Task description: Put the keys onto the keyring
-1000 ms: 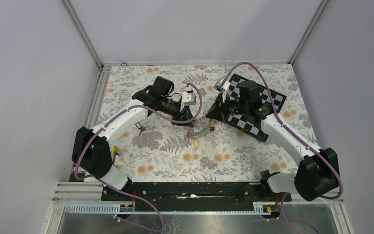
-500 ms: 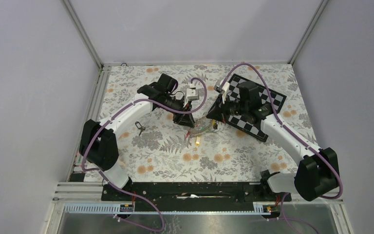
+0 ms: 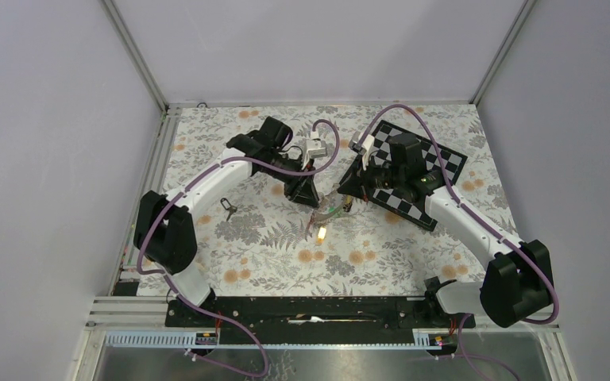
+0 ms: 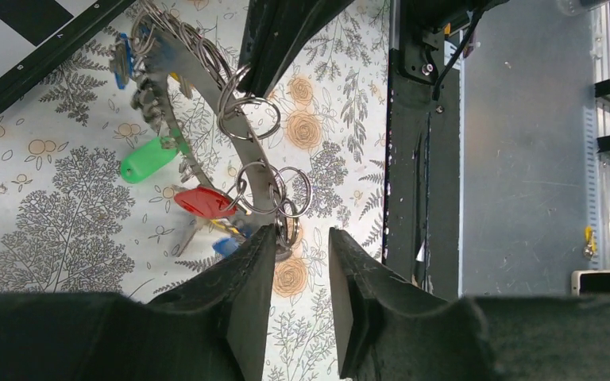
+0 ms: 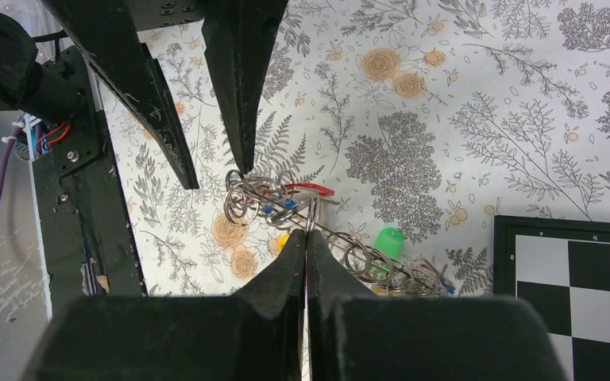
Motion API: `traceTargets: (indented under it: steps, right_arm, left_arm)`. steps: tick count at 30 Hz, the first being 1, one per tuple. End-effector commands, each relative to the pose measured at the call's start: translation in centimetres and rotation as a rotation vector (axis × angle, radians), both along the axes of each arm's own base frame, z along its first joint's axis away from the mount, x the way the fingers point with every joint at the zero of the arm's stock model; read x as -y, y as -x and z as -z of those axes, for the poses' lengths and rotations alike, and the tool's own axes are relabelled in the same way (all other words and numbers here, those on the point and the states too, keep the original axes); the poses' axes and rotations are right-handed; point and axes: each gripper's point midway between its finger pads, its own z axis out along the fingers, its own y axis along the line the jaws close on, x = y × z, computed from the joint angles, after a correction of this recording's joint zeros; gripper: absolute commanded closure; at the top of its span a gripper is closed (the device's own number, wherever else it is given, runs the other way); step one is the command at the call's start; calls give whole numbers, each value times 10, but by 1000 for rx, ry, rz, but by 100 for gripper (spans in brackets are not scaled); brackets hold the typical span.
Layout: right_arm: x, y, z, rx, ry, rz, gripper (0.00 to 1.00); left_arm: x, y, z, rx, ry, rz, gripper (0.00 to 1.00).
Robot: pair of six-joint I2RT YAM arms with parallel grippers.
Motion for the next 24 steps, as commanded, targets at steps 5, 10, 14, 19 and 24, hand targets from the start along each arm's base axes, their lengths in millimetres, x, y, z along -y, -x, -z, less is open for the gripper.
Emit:
traceTargets:
  steps: [5,10,14,19,24]
  right_arm:
    - [0,-5,-17,80,-28,-5,100]
    - [-1,-5,-17,75,-30,-6,100]
    - [-1,-5,-18,77,-32,-6,100]
    - [-1,-5,-17,74,-31,-6,100]
    - [0,-4,-16,72,-30,-4,100]
  left_arm:
    - [7,-7,-12,-27,26,-10,68]
    - [7,-10,-7,-13,11,-16,71]
    - [7,-12,-1,-7,7,-37,67]
    - [9,-14,2,-16,14,-41,67]
    - [11,-12,5,-39,18,-34,70]
